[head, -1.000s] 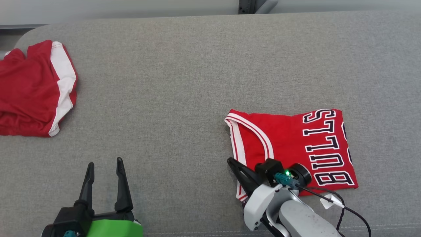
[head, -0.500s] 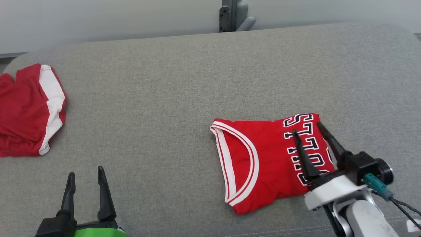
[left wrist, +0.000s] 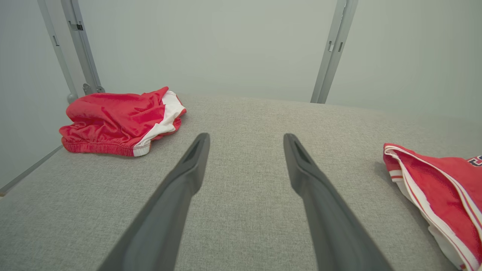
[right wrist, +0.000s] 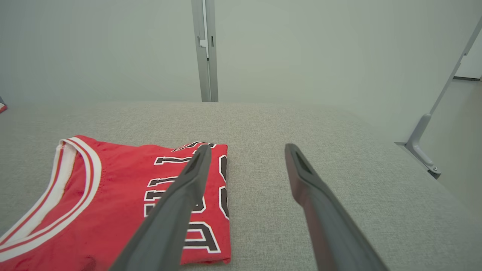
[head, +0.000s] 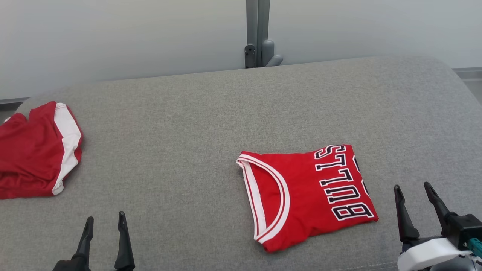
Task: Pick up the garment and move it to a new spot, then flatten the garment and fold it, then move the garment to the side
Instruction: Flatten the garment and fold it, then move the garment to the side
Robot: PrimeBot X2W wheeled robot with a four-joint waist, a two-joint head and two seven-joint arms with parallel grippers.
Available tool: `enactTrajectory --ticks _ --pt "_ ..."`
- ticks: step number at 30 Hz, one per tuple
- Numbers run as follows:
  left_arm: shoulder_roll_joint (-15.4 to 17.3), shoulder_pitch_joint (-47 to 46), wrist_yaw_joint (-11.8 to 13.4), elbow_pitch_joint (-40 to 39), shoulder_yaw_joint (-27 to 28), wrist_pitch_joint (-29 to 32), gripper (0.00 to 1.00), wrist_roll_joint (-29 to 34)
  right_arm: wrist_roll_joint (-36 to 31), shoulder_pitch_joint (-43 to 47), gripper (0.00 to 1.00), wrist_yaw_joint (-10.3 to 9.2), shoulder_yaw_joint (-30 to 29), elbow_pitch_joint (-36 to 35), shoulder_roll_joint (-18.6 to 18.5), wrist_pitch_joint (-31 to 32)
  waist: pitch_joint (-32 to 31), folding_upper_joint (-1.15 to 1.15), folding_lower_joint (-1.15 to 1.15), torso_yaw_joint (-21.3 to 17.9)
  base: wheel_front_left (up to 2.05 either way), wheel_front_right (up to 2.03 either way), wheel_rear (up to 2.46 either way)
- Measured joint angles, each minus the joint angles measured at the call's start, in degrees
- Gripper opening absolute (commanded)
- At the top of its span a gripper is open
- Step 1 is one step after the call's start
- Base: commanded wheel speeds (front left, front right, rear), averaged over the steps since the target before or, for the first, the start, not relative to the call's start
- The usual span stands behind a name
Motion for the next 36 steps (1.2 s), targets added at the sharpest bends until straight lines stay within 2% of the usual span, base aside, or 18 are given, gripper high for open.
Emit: enactTrajectory --ticks 6,14,24,28,30,36 --pt "0.0 0.07 -1.94 2.63 0.71 -0.08 1.0 0.99 -0.3 2.3 1.0 0.0 -2.24 1.98 1.3 0.0 -1.42 0.0 0.0 0.93 0.0 0.0 0.0" --pt "0.0 0.21 -3.09 3.34 0.87 -0.08 1.0 1.2 -0.46 2.45 1.0 0.0 -2.47 2.12 2.42 0.0 -2.32 0.0 0.0 1.75 0.0 0.0 0.0" --pt "0.0 0.44 -3.23 3.83 0.88 -0.08 1.0 1.16 -0.21 2.38 1.0 0.0 -2.12 3.01 2.55 0.0 -2.29 0.0 0.0 1.92 0.0 0.0 0.0" --pt "0.0 0.6 -3.07 3.94 0.53 -0.08 1.0 0.93 3.54 -0.61 1.0 0.0 -0.56 4.55 2.43 0.2 -1.69 0.0 0.0 1.68 0.0 0.0 0.0" --pt "0.0 0.61 -2.86 3.88 0.08 -0.08 1.0 0.86 5.73 -3.48 1.0 0.0 0.91 5.03 0.29 4.22 -1.34 0.0 0.0 1.6 0.0 0.0 0.0" --pt "0.0 0.21 -2.27 3.75 -1.77 -0.08 1.0 0.3 11.81 -12.89 1.0 0.0 5.46 7.2 -8.55 24.85 0.64 0.0 0.0 1.82 0.0 0.0 0.0"
